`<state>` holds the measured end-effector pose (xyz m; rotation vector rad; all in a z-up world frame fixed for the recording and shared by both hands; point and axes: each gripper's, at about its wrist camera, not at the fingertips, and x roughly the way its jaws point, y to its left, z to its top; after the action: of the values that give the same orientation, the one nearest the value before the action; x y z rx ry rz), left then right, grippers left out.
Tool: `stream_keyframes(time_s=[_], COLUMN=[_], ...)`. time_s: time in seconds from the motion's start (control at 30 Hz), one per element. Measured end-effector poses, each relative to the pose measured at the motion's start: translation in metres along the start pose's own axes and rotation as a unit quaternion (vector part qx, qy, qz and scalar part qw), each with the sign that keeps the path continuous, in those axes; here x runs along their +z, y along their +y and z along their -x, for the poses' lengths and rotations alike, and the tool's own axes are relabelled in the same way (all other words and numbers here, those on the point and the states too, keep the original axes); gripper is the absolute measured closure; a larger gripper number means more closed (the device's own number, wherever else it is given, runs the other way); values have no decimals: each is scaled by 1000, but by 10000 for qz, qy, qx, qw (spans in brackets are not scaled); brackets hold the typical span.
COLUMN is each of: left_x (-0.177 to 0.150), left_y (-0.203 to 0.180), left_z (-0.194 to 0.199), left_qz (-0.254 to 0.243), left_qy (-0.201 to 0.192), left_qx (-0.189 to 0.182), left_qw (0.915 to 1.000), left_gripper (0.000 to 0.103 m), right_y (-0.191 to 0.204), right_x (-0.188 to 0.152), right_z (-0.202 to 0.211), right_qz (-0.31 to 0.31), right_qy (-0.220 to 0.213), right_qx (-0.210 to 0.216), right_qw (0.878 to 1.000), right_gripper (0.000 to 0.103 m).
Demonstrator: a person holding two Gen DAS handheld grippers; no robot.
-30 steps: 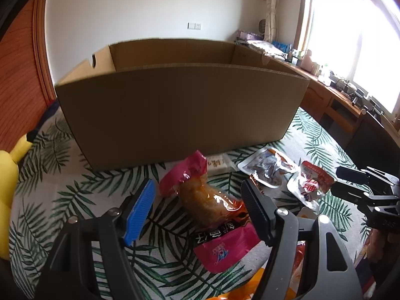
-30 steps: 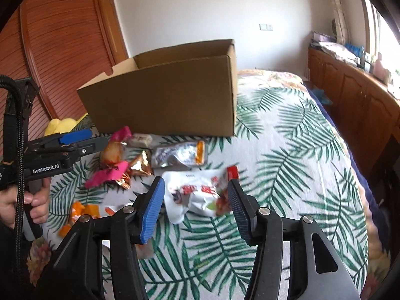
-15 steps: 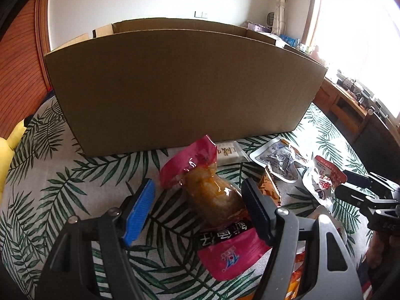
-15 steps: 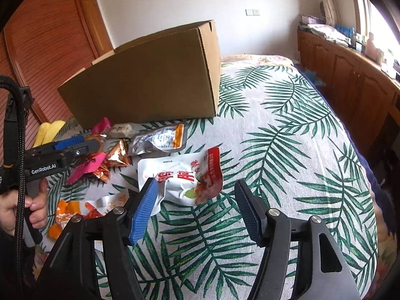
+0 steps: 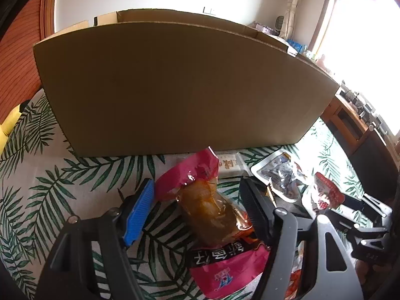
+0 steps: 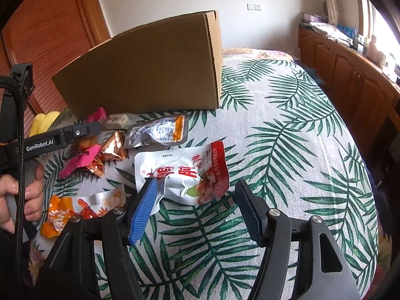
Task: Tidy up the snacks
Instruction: 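Return both grippers to the snacks and position over pink bag and white pouch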
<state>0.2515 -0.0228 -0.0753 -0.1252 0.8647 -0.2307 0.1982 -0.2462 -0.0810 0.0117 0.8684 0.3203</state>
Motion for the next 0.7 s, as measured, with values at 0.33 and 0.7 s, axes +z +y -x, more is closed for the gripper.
stream_keyframes(time_s=[0.33, 0.7], left_x=[-7, -13], left_y=[14, 22], left_z=[5, 13], left_qz=[-157, -225], left_qy=[-17, -104], left_qx=[75, 239], left_qw=[9998, 9994], left_gripper=[40, 43], right_y=[7, 16], right_x=[10, 6], right_z=[-12, -17], right_qz=[193, 577], right_qy=[123, 157], right_qx=[-48, -209], right_qw=[9997, 9980], right_gripper=[37, 36])
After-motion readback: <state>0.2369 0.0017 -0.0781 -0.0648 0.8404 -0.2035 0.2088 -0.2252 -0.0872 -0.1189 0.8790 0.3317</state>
